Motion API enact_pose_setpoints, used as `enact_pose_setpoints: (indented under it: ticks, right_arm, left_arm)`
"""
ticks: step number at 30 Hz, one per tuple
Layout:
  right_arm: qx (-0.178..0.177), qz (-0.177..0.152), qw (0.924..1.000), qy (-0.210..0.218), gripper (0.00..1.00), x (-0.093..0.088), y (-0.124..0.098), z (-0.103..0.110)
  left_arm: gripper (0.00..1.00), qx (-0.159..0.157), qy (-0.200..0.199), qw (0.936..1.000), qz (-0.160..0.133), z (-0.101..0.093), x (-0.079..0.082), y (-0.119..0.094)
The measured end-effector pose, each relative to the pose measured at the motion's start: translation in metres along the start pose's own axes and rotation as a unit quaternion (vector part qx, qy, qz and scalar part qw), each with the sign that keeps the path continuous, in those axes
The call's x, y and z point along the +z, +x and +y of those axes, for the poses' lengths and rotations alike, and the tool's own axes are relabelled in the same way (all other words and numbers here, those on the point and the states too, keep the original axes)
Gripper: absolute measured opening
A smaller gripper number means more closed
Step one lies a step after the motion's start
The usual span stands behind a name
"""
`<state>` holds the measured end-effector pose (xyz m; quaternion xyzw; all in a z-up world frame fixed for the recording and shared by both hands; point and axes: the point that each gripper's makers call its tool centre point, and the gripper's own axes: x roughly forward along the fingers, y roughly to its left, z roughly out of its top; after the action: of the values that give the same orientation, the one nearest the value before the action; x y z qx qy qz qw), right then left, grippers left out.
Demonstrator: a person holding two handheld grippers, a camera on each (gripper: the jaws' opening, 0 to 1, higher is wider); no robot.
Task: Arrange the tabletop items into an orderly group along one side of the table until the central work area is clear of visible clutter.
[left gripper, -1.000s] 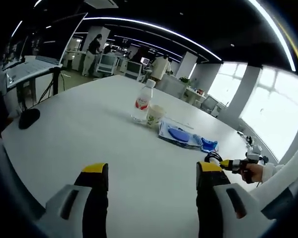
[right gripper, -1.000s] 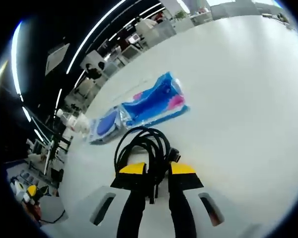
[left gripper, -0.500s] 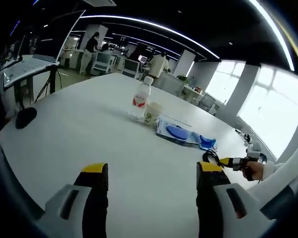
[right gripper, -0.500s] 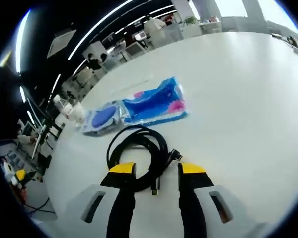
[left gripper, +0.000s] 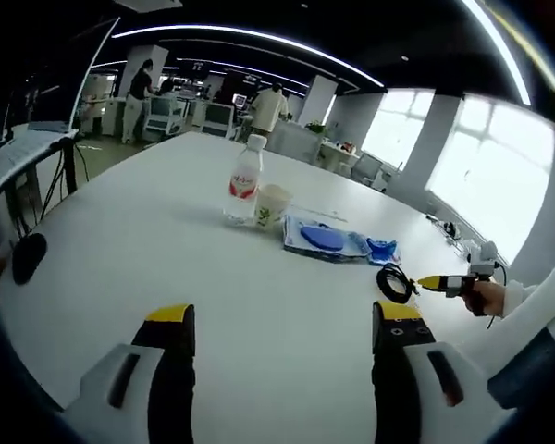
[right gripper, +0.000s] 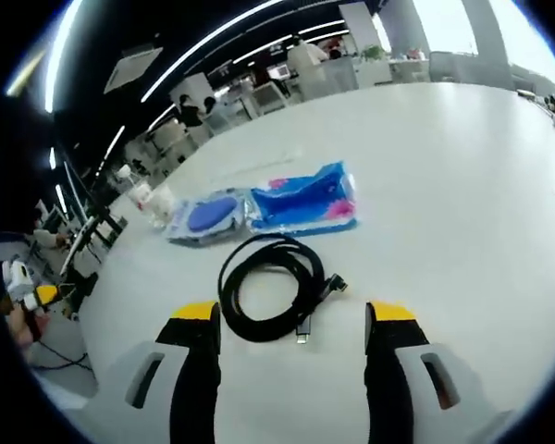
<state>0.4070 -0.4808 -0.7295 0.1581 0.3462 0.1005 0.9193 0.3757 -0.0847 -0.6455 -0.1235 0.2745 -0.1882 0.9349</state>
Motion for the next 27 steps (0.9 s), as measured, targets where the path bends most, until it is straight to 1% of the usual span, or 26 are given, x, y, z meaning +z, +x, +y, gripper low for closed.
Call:
enact_pose_setpoints:
  ticks: [4,5,11,16,19,22,27]
  right_arm:
    - [-0.002,0.001,0.9997,-0.022,0.67,-0.002,-0.007,0.008]
    - [-0.001,0.001,0.9998,-0.022,0.67,-0.002,-0.008,0.009]
    - [0.009,0.0,0.9996,-0.027,0.73,-0.005,-0.019,0.022]
    - [0.015,-0.006,0.9993,-0.034,0.77,-0.004,-0.031,0.03]
    - [0.019,0.001,0.9987,-0.047,0.78,-0.008,-0.038,0.035]
    - [0.019,-0.004,0.9985,-0.052,0.78,-0.008,-0.047,0.038]
    - [0.027,-0.004,0.998,-0.057,0.8,-0.009,-0.057,0.041]
  left_arm:
    - [0.82,-0.018,0.031,0.9992,0.015,-0.003,0.004,0.01]
    - [0.83,-0.024,0.039,0.9988,0.018,-0.004,0.005,0.012]
    - [0.85,-0.052,0.053,0.9966,0.035,-0.004,0.005,0.026]
    - [0.92,-0.068,0.075,0.9938,0.046,-0.004,0.009,0.033]
    - [0.94,-0.074,0.081,0.9927,0.05,-0.002,0.013,0.038]
    - [0.94,-0.08,0.082,0.992,0.053,-0.001,0.015,0.041]
    - [0.96,-0.092,0.097,0.9892,0.06,0.0,0.019,0.046]
